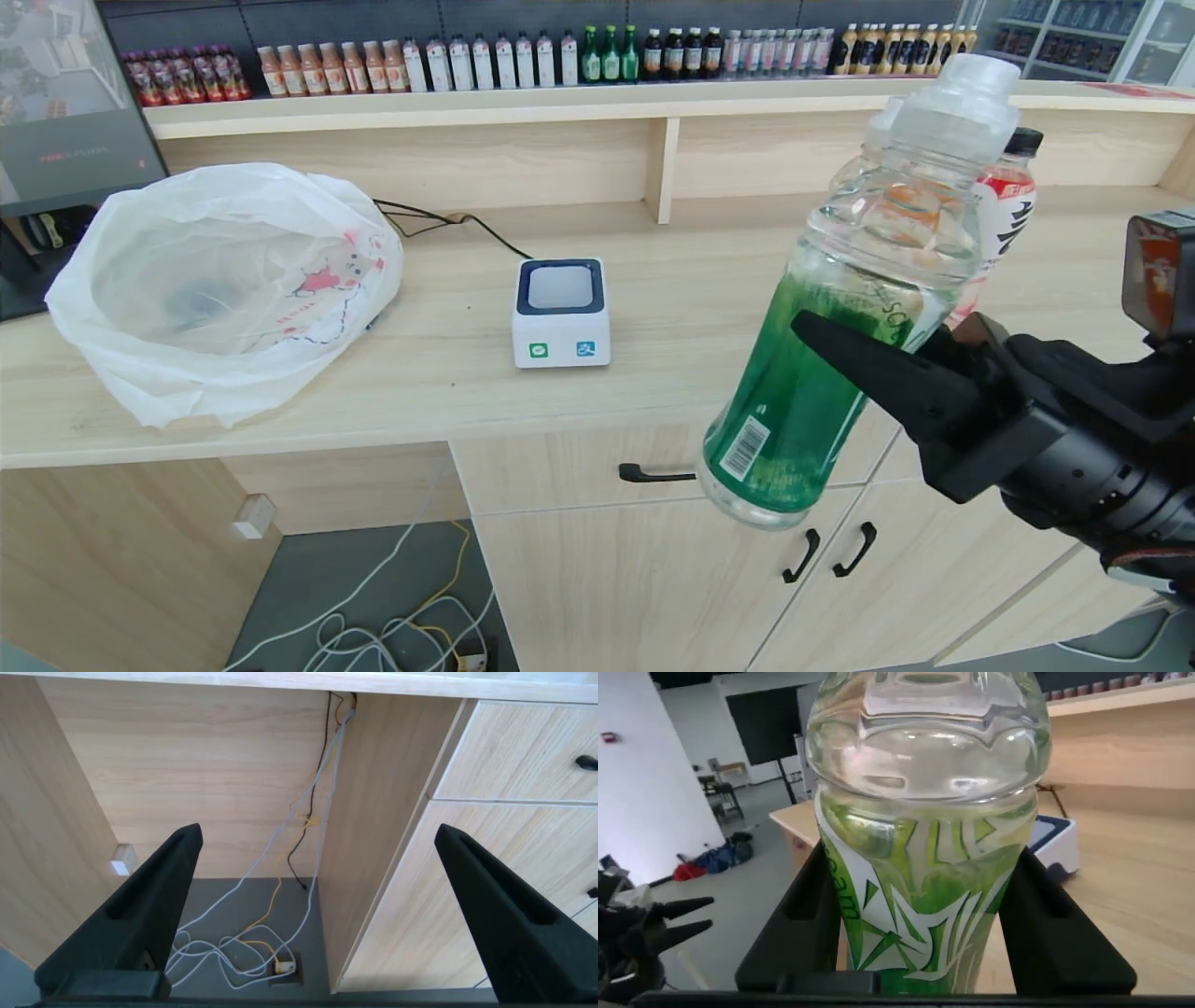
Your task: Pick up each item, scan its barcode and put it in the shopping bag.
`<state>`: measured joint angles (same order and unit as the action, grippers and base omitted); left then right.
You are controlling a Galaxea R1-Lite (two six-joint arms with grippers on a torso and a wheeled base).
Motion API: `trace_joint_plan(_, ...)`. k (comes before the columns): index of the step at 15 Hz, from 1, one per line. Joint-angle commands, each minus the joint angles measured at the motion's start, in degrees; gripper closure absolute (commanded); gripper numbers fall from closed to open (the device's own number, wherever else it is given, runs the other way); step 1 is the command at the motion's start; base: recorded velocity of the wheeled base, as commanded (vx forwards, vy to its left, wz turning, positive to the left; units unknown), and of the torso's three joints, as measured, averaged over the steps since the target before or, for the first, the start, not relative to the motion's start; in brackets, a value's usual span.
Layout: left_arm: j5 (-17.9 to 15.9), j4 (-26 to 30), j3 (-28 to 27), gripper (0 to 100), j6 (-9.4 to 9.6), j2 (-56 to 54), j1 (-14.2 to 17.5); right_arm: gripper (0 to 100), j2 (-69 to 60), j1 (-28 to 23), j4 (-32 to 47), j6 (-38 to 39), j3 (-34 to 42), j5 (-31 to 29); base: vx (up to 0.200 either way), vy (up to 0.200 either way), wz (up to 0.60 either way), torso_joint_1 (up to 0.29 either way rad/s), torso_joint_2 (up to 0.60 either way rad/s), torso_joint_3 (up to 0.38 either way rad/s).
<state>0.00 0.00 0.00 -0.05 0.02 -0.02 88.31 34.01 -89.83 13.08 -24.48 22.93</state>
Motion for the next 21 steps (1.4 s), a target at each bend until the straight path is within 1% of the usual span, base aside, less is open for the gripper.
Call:
trace_joint_plan(1,0.00,0.00,0.00,0,-0.04,-0.02,-0.06,100,1.78,0.35,-0.17,-3.85,-0.75,-1.57,0.000,0.000,0.00,0.000,0.00,0.000)
trace_joint_plan(3,0.00,0.00,0.00,0,-0.04,-0.02,0.02,100,2.31,0.35,-0.17,-9.56,-0.31,-1.84,0.000,0.000,0.00,0.000,0.00,0.000)
trace_joint_plan(4,0.00,0.00,0.00,0,-0.04,-0.02,-0.06,100,2.48,0.35,-0.17,-10.80,-0.39,-2.19,0.000,0.000,0.00,0.000,0.00,0.000)
trace_joint_plan(5,0.00,0.00,0.00,0,-0.04,-0.02,-0.06,100,3.10,0.44,-0.17,-14.40,-0.48,-4.56,0.000,0.000,0.00,0.000,0.00,0.000)
trace_joint_plan(6,0.00,0.00,0.00,0,-0.04,-0.02,0.02,100,3.27,0.71,-0.17,-16.77,-0.22,-8.43,0.000,0.000,0.00,0.000,0.00,0.000)
trace_joint_plan(8,0.00,0.00,0.00,0,-0.04,-0.02,0.02,100,3.54,0.71,-0.17,-19.58,-0.92,-16.16,0.000,0.000,0.00,0.000,0.00,0.000)
trace_joint_plan(9,0.00,0.00,0.00,0,0.05,-0.02,0.02,100,3.45,0.79,-0.17,-20.55,-1.10,-18.89,0.000,0.000,0.00,0.000,0.00,0.000)
trace_joint_plan(13,0.00,0.00,0.00,0,0.14,-0.02,-0.06,100,3.80,2.64,-0.17,-25.03,-3.21,-27.59,0.000,0.000,0.00,0.000,0.00,0.000)
trace_joint_plan(15,0.00,0.00,0.00,0,0.22,-0.02,-0.06,100,3.89,2.90,-0.17,-25.65,-3.91,-31.81,0.000,0.000,0.00,0.000,0.00,0.000)
trace_joint_plan(17,0.00,0.00,0.00,0,0.14,-0.02,-0.06,100,4.06,2.90,-0.17,-26.00,-4.35,-33.48,0.000,0.000,0.00,0.000,0.00,0.000)
trace_joint_plan(21,0.00,0.00,0.00,0,-0.04,-0.02,0.02,100,4.68,2.90,-0.17,-27.14,-4.44,-34.53,0.000,0.000,0.00,0.000,0.00,0.000)
